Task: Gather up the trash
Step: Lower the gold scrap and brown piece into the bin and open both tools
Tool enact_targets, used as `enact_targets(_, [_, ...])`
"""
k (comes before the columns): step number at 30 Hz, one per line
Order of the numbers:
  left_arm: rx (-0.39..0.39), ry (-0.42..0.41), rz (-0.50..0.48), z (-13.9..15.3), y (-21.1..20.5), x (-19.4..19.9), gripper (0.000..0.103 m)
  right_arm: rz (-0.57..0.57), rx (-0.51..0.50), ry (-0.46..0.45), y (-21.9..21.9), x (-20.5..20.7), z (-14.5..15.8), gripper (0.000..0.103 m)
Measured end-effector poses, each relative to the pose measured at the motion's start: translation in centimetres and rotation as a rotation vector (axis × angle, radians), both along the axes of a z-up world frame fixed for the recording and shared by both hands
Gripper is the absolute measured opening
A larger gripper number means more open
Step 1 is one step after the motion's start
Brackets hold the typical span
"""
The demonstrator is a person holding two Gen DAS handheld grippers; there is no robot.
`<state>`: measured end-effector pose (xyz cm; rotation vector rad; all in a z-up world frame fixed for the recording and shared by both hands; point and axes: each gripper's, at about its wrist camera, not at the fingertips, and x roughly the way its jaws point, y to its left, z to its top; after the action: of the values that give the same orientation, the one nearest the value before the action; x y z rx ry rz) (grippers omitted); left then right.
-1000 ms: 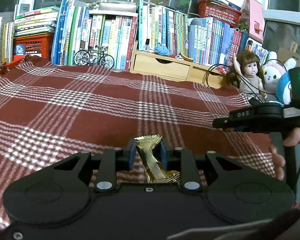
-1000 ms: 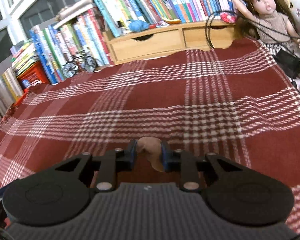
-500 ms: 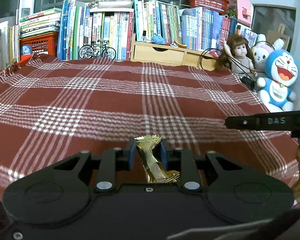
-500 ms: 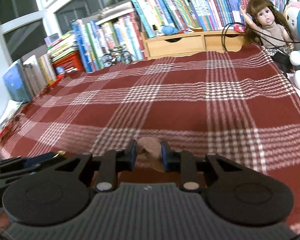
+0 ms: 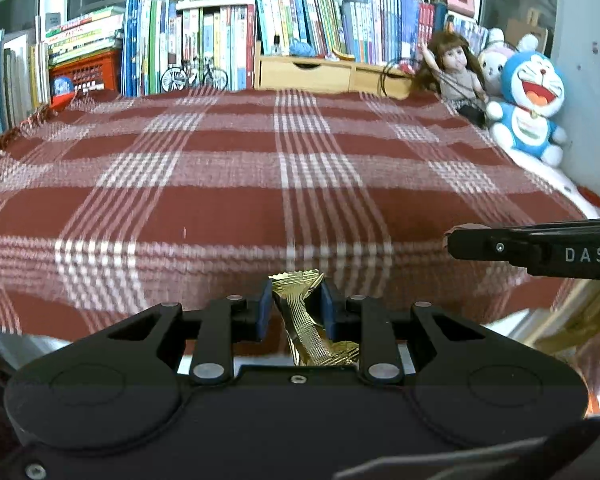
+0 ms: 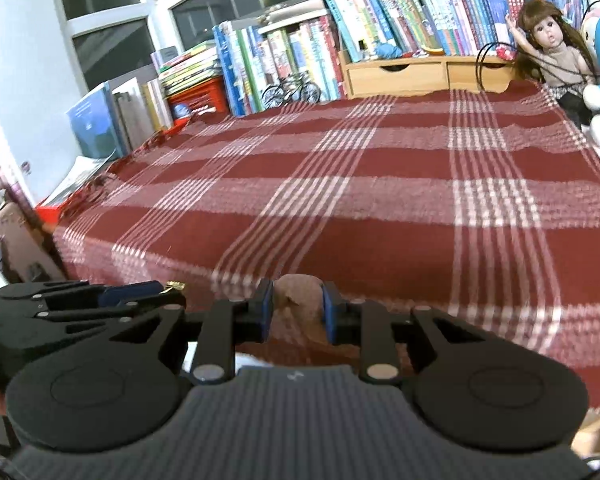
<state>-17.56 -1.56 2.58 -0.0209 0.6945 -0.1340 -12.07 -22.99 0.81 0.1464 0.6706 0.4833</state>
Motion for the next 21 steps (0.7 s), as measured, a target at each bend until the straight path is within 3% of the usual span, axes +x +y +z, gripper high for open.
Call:
enact_targets(9, [0.04, 0.128, -0.018, -4.0, 0.7, -3.4, 0.025, 0.072, -0.048, 0.068, 1.0, -3.8, -4.0, 0.031])
enact_targets(21, [0.094, 0.308, -0.037, -9.5, 1.4, -2.8, 0.029, 0.126, -0.087, 0.204, 2.7, -4.4, -9.5, 0.031])
